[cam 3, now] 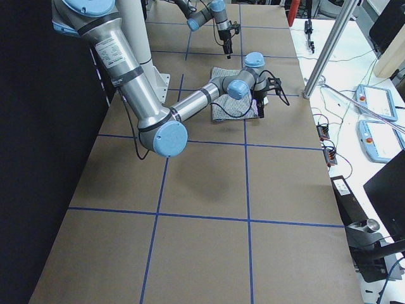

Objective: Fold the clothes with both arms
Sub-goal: 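Release the hem and draw both grippers back from the folded shirt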

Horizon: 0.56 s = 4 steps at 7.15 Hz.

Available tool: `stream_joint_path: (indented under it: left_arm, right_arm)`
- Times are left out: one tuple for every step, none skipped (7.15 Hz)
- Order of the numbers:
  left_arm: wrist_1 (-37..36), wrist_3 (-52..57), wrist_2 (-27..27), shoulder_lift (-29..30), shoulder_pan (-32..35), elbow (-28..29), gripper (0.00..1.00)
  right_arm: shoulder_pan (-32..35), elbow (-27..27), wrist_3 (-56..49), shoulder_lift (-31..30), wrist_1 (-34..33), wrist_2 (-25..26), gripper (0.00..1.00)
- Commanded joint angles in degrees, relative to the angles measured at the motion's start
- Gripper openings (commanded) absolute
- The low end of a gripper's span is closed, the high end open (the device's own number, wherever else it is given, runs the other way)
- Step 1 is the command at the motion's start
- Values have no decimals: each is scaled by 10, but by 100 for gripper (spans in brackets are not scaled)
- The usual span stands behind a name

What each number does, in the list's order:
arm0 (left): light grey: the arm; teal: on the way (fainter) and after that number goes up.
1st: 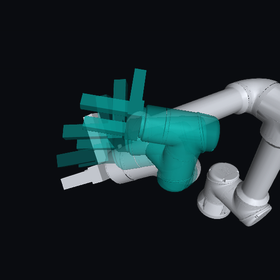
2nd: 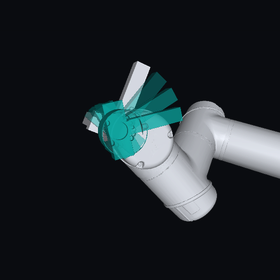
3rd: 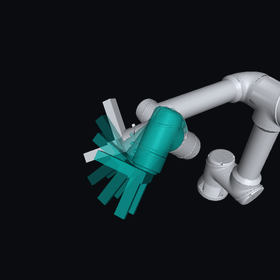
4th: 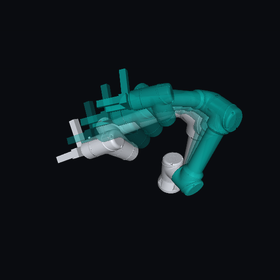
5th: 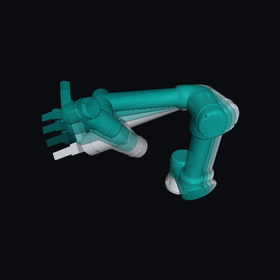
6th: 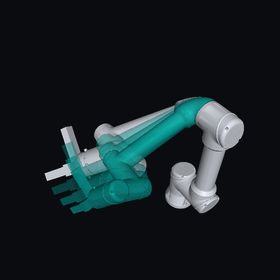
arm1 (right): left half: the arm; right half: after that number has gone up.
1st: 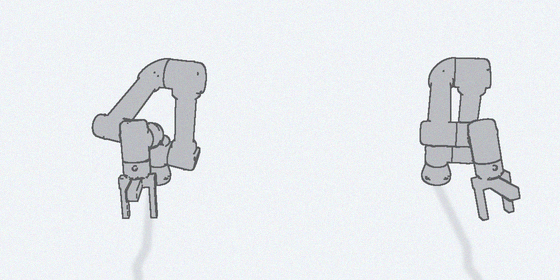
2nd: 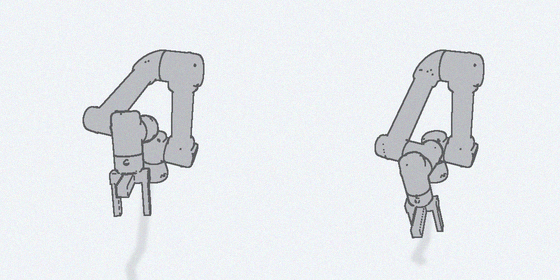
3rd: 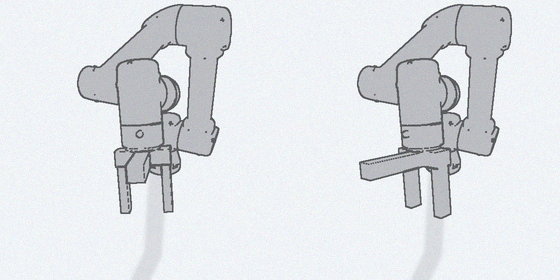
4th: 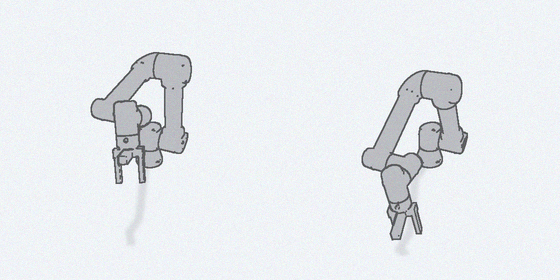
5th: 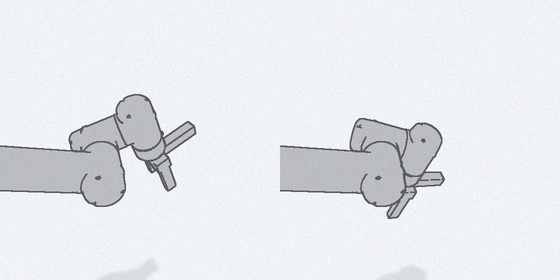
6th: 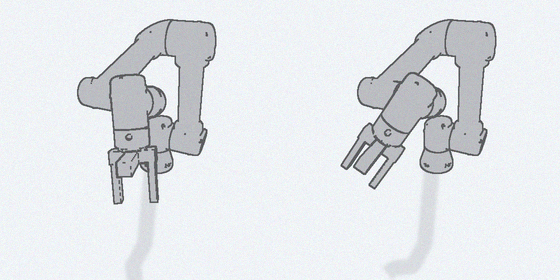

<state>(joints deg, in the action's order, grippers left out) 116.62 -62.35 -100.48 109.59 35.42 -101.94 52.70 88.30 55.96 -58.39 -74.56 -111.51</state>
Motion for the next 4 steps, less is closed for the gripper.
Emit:
stream_joint_path:
  left_arm:
    - [20, -102, 50, -20, -66, 3, 57]
    - [20, -110, 50, -20, -70, 3, 57]
    - [19, -110, 51, -20, -77, 3, 57]
    - [19, -111, 51, -20, -81, 3, 57]
  right_arm:
    - [0, 3, 2, -4, -1, 1, 100]
    - [0, 3, 3, -6, 0, 1, 100]
    - [0, 3, 3, -7, -1, 2, 100]
    - [0, 2, 3, -9, -1, 4, 100]
